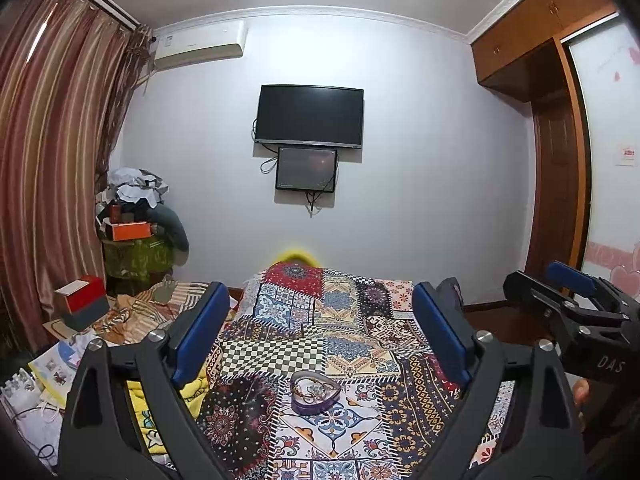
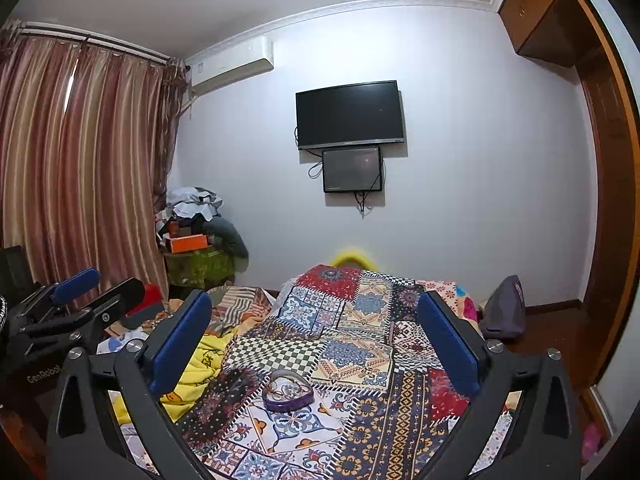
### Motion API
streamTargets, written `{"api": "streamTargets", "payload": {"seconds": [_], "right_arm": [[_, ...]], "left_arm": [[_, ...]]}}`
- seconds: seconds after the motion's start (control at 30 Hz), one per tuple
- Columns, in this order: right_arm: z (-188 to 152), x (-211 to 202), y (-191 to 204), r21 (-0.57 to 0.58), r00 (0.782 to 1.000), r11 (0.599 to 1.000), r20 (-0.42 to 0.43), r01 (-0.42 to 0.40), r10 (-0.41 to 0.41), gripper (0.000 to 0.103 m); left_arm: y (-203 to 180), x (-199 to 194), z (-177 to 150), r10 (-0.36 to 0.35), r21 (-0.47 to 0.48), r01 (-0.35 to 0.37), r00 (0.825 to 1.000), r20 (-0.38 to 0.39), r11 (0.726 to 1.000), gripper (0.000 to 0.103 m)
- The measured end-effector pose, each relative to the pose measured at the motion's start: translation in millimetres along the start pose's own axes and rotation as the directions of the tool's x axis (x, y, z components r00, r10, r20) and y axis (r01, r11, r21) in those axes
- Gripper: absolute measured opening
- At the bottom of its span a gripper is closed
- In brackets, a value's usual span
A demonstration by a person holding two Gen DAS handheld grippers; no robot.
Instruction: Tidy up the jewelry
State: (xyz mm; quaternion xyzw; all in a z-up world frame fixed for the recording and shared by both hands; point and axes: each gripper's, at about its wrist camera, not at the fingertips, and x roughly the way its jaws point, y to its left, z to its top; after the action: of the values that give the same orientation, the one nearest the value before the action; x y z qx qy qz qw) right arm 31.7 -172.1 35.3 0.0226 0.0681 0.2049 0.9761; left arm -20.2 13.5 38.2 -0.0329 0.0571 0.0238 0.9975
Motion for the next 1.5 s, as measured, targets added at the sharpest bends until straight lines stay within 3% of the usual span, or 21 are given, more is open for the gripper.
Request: {"api": "streamTargets", "payload": {"seconds": [0.63, 0.8, 1.5], "right_arm": [[-8.7, -0.1, -1.7, -0.011, 0.999, 1.0, -0.051, -0.018, 0.018, 0.103], [-7.8, 1.2, -3.3, -0.005, 0.998, 1.0, -0.065, -0.02, 0.02, 0.103], [-4.5, 1.1, -5.4, 0.006, 0.996, 0.999, -0.081, -0.034, 0.034, 0.103]], "left_arm": [[-6.5, 3.1, -9.9, -0.007, -0.001, 0.007, 1.0, -0.03, 1.0, 0.094], [-4.9, 6.3, -11.7, -0.01, -0.002, 0.009, 0.999, -0.042, 1.0, 0.102], [0.9, 15.6, -15.1, 0.018, -0.008, -0.019, 0.997, -0.071, 1.0, 0.103]]}}
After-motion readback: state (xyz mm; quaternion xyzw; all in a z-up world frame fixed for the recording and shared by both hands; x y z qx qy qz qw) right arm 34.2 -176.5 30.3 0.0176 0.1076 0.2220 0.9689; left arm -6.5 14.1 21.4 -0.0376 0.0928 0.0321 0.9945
